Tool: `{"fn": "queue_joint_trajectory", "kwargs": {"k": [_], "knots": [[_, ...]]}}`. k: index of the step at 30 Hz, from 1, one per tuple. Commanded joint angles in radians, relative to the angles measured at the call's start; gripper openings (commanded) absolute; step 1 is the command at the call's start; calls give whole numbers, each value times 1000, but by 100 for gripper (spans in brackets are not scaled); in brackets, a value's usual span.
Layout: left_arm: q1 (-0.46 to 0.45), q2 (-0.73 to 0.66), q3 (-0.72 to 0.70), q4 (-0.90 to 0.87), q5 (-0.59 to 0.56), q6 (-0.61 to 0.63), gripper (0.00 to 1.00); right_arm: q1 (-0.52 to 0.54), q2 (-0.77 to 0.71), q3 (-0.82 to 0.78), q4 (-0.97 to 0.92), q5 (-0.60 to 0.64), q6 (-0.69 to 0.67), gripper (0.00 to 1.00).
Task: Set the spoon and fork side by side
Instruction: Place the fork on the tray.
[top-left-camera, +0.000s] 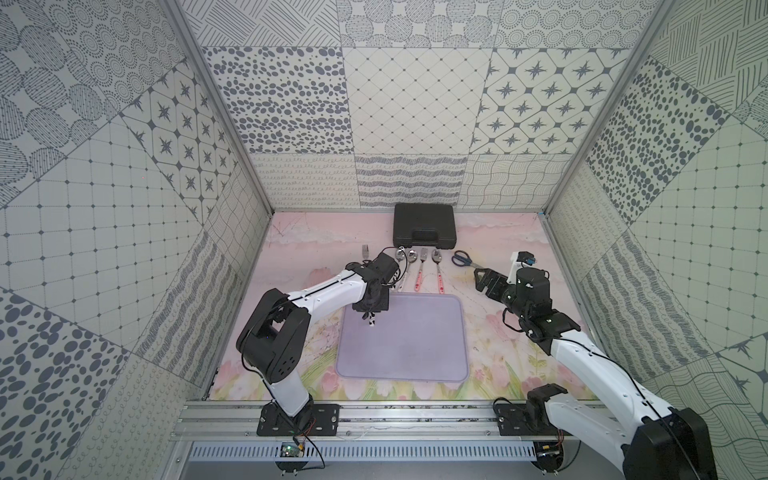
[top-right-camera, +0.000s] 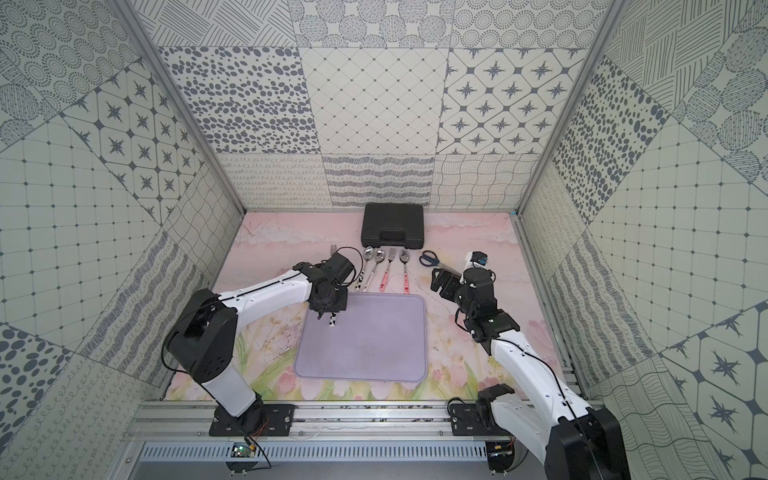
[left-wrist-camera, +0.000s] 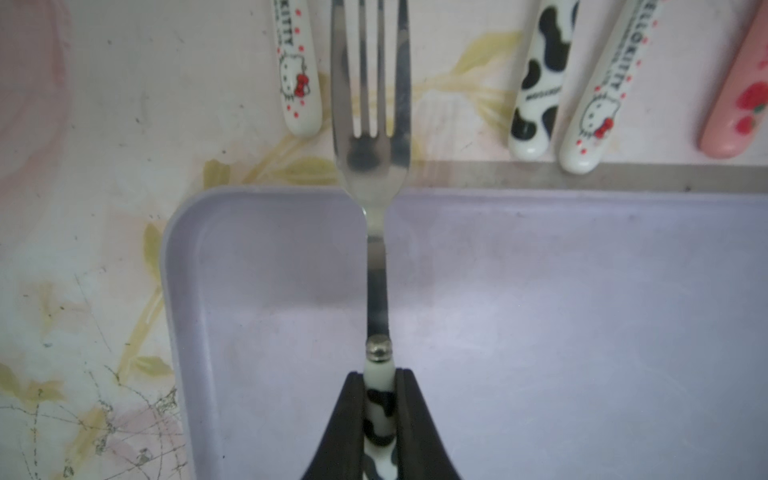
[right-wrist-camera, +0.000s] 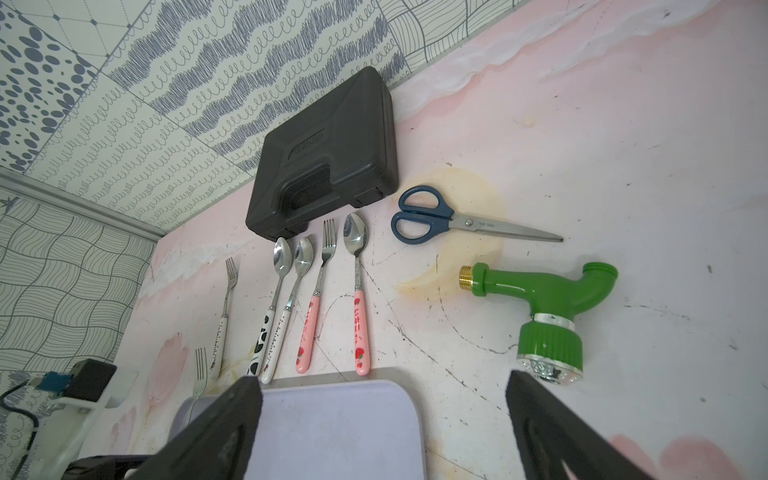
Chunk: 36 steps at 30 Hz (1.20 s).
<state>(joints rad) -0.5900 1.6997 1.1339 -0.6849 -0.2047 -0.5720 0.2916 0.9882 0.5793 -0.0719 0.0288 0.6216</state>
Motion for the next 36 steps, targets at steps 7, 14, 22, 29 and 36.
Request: {"fn": "queue_joint_trajectory", "kwargs": {"k": [7, 14, 22, 29, 36], "knots": [[-65, -155, -207, -11, -68, -129, 0, 4, 15, -12, 26, 20, 7, 97], [-88, -234, -306, -42, -79, -190, 0, 5, 27, -13, 29, 28, 7, 97], [-136, -300, -390, -96, -85, -272, 0, 5, 32, -13, 30, 31, 7, 97], [-159, -317, -433, -93, -88, -306, 0, 4, 38, -12, 30, 29, 8, 97], [-181, -282, -436, -97, -102, -304, 0, 4, 37, -13, 30, 31, 9, 97]]}}
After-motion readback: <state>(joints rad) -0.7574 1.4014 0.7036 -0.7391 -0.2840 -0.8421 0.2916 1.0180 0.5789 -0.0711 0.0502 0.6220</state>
